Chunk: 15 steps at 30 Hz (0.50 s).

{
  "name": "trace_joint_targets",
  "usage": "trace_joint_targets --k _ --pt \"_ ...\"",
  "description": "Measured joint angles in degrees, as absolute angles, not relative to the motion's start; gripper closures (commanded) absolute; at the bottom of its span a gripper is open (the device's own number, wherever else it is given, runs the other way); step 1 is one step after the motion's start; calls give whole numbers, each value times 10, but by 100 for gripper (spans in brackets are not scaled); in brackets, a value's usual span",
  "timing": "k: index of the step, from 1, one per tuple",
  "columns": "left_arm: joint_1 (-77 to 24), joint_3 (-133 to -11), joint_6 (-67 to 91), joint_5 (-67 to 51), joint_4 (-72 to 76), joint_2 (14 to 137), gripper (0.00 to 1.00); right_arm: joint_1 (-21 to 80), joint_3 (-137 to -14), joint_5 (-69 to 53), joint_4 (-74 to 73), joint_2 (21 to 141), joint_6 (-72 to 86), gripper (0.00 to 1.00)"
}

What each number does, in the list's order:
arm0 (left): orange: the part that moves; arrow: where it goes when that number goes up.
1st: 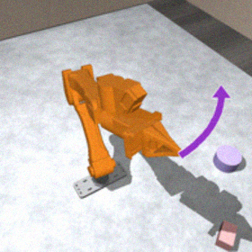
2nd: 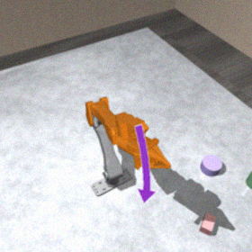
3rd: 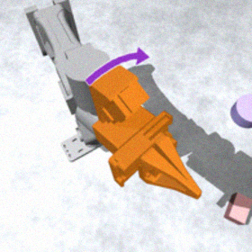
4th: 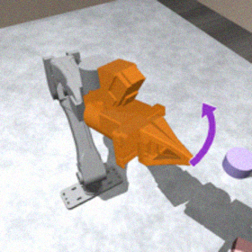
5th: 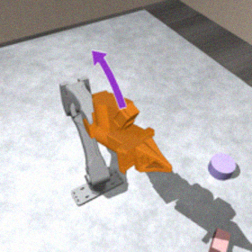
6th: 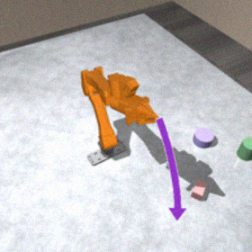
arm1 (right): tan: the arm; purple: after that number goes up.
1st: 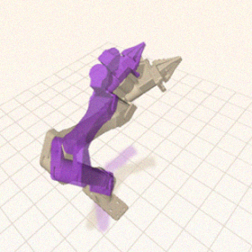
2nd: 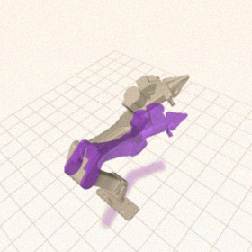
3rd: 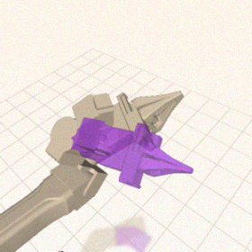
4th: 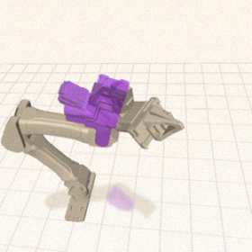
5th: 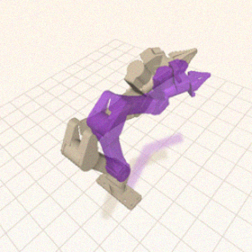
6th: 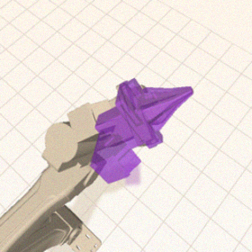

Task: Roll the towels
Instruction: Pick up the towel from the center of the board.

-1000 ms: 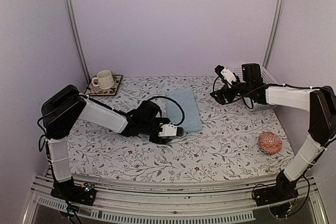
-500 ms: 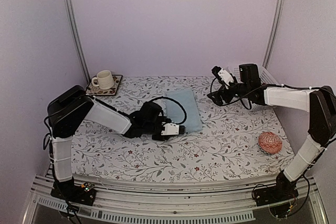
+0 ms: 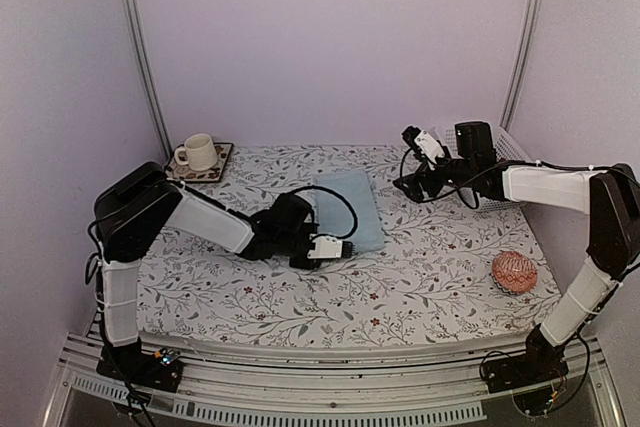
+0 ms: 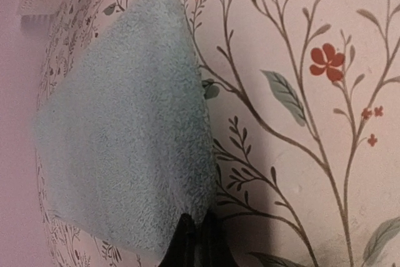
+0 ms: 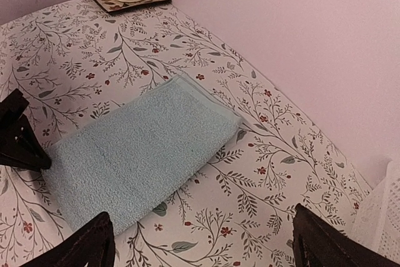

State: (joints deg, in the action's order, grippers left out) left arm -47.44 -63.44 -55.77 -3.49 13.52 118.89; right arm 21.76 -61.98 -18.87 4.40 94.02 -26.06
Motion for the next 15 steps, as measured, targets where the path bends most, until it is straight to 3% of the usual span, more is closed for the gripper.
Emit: trace_joint_targets --k 15 --pt "-445 -668 -481 -128 56 1189 100 241 -550 -322 38 940 -492 1"
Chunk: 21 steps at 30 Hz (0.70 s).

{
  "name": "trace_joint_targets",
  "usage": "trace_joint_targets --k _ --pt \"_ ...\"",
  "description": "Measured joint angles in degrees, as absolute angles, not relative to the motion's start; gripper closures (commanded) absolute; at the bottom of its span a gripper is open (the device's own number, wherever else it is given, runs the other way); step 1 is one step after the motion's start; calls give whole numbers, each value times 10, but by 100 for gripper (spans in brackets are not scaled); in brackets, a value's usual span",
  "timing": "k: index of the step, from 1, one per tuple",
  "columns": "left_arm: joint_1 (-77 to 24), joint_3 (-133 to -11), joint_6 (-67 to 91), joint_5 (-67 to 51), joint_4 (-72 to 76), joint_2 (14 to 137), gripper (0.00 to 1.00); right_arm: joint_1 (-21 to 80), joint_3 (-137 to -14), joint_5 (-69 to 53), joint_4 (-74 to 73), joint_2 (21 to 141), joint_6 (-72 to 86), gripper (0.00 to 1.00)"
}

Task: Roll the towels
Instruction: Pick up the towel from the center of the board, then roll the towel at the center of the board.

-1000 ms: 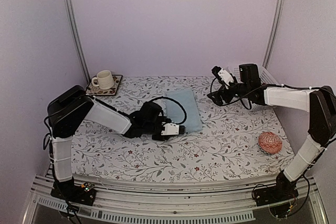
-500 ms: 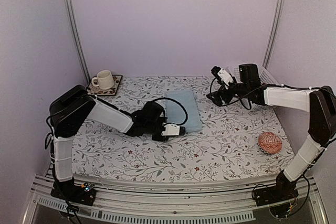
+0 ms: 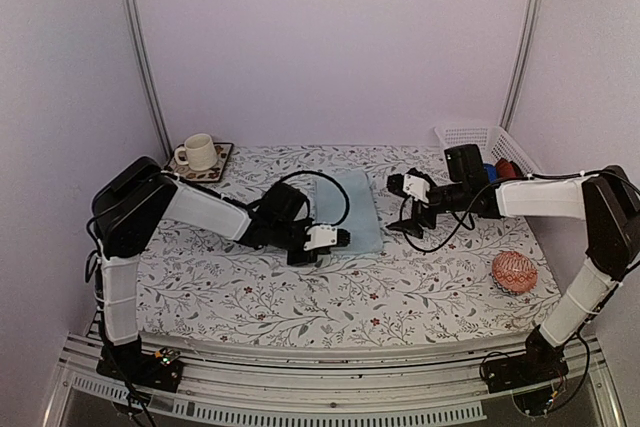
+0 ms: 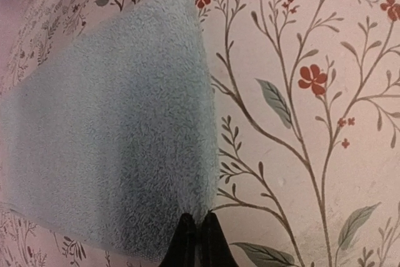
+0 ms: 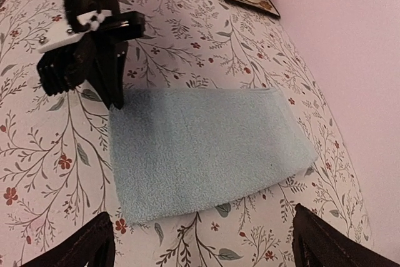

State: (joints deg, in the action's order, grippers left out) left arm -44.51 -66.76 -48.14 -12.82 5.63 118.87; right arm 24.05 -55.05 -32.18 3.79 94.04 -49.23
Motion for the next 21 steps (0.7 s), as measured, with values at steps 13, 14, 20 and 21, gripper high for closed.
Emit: trace_joint_targets --k 13,14,20,21 --pt "-387 -760 -403 -276 -87 1219 100 324 -539 -354 18 981 -616 0" --pt "-382 -763 -399 -285 -91 1220 100 328 -538 -353 20 984 -617 0" --pt "-356 -787 -373 -341 -127 1229 100 358 -514 -309 63 1006 -611 3" --pt "-353 -793 -368 -349 -132 1232 100 362 -510 -296 74 1012 -609 3"
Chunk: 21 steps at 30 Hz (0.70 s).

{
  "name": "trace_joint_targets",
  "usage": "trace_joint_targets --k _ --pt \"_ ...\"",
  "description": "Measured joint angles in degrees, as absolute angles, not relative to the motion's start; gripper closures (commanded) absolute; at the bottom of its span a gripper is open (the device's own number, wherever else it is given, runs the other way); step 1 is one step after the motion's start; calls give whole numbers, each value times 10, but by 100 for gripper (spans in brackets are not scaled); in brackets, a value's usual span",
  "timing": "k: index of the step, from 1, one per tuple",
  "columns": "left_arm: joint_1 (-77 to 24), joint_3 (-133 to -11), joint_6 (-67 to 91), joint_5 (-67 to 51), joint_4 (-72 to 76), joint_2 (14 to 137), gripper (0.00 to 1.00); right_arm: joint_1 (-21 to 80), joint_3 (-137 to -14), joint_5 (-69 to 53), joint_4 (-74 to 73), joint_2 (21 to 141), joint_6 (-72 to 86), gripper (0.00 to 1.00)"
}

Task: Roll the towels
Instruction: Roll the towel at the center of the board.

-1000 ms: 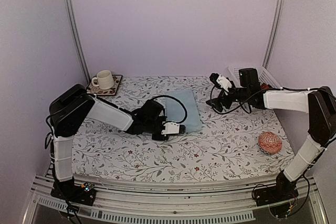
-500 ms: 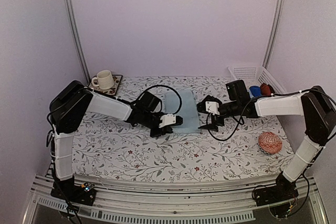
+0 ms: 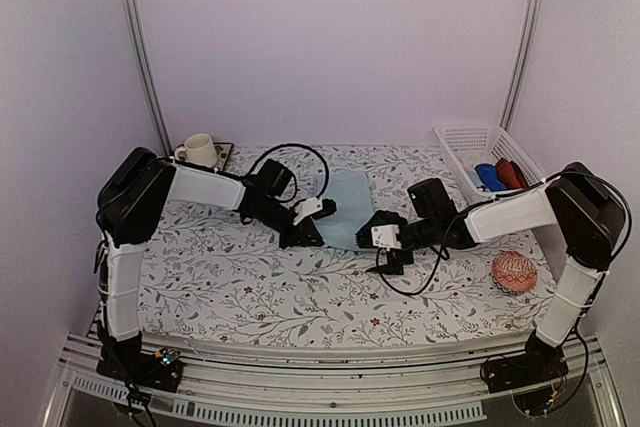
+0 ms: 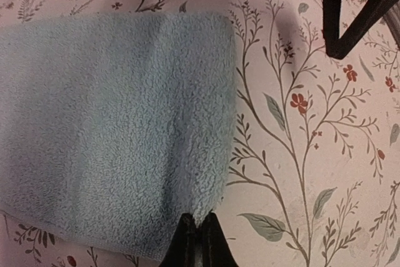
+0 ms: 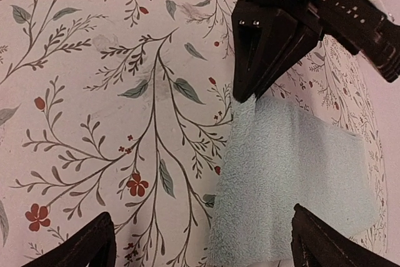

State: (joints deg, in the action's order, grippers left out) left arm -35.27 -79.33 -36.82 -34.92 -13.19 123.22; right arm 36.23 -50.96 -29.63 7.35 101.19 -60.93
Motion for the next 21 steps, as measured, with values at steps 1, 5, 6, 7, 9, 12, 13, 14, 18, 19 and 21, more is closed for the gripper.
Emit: trace_joint_targets --k 1,5,6,7,9,12,13,14,18,19,21 --pt "-351 -799 -364 -357 -136 1235 100 365 -505 -285 84 1017 -609 3" --pt "-343 -823 -350 -391 -156 1246 100 373 -491 -243 117 1028 -604 6" --pt "-342 -825 -348 -397 -158 1247 100 375 -491 -233 125 1029 -604 8" --pt "-340 -827 -344 -405 -161 1248 100 376 -491 -222 136 1032 -603 9" --pt "-336 -828 -341 -415 -166 1249 100 378 -491 -197 157 1040 -602 11" --pt "-333 -828 -340 -426 -172 1249 100 383 -491 -164 181 1057 -600 14" --pt "-332 -828 -339 -429 -174 1249 100 384 -491 -156 186 1062 -600 17" --pt "-332 -828 -338 -432 -175 1249 100 386 -490 -149 189 1066 -601 21" --pt "-330 -828 -336 -441 -177 1249 100 390 -490 -126 198 1073 -603 36" --pt "-329 -828 -336 -442 -178 1249 100 391 -490 -122 200 1073 -604 42" --pt "-329 -828 -336 -444 -179 1249 100 392 -490 -114 203 1074 -601 59"
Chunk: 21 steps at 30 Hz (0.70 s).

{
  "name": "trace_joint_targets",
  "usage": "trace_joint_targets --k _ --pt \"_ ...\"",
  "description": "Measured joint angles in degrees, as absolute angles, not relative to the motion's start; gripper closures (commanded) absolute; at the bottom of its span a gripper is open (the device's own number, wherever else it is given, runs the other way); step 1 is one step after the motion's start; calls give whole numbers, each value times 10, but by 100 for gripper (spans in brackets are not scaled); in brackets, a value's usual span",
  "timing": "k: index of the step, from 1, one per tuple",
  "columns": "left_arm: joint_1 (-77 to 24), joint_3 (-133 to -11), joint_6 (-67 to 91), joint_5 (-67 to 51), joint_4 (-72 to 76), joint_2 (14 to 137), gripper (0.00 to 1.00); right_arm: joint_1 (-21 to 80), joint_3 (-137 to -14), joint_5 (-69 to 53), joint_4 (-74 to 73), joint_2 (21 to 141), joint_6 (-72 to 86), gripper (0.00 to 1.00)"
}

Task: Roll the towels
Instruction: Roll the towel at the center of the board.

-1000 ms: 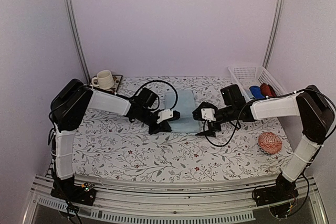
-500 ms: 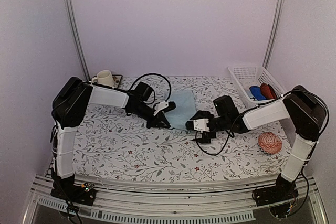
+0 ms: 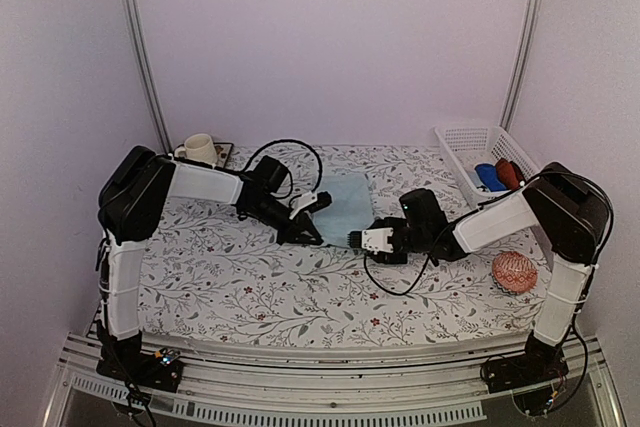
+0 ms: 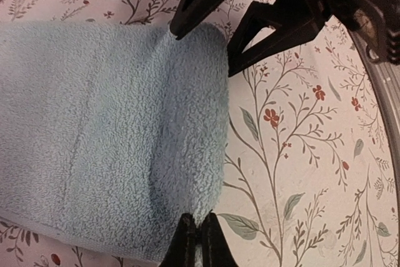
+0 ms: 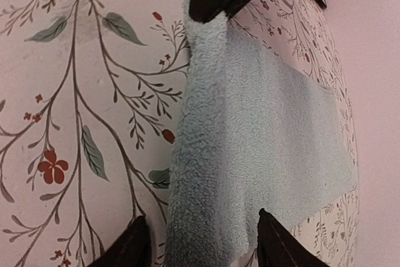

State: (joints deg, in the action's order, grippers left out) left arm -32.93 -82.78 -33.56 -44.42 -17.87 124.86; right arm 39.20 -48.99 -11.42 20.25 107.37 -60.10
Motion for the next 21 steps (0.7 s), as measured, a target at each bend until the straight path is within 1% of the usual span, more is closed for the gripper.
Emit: trace_joint_targets --k 1,3,4,5,6,9,10,11,14,16,18,19,21 --pt "-329 -828 -336 -445 -179 1249 100 392 -490 -111 204 1074 -603 69" --pt "-329 -828 -336 -445 -179 1249 100 394 -490 -108 208 1074 -602 84" --pt "-328 -828 -336 -445 -179 1249 100 394 -490 -107 207 1074 -597 90" --pt "-328 -828 -336 -444 -179 1249 100 394 -490 -106 207 1074 -596 94" --pt "-328 -828 -336 -444 -179 1249 99 394 -490 -107 207 1074 -599 96" --pt "-328 -828 -334 -441 -179 1249 93 394 -490 -110 203 1074 -593 97" --pt "-328 -827 -333 -440 -178 1249 88 394 -490 -111 201 1074 -592 97" --pt "-328 -826 -333 -439 -177 1249 80 394 -490 -112 198 1074 -591 98" --pt "-328 -815 -328 -430 -174 1246 72 395 -495 -118 177 1074 -578 98" --pt "-328 -806 -328 -426 -173 1241 60 395 -501 -124 155 1074 -568 98" --pt "-328 -793 -327 -421 -172 1233 43 397 -512 -127 127 1072 -554 98" --pt "-328 -787 -331 -418 -170 1228 37 397 -517 -129 115 1071 -547 98" --pt "-329 -767 -325 -408 -165 1209 29 398 -538 -138 81 1071 -525 98"
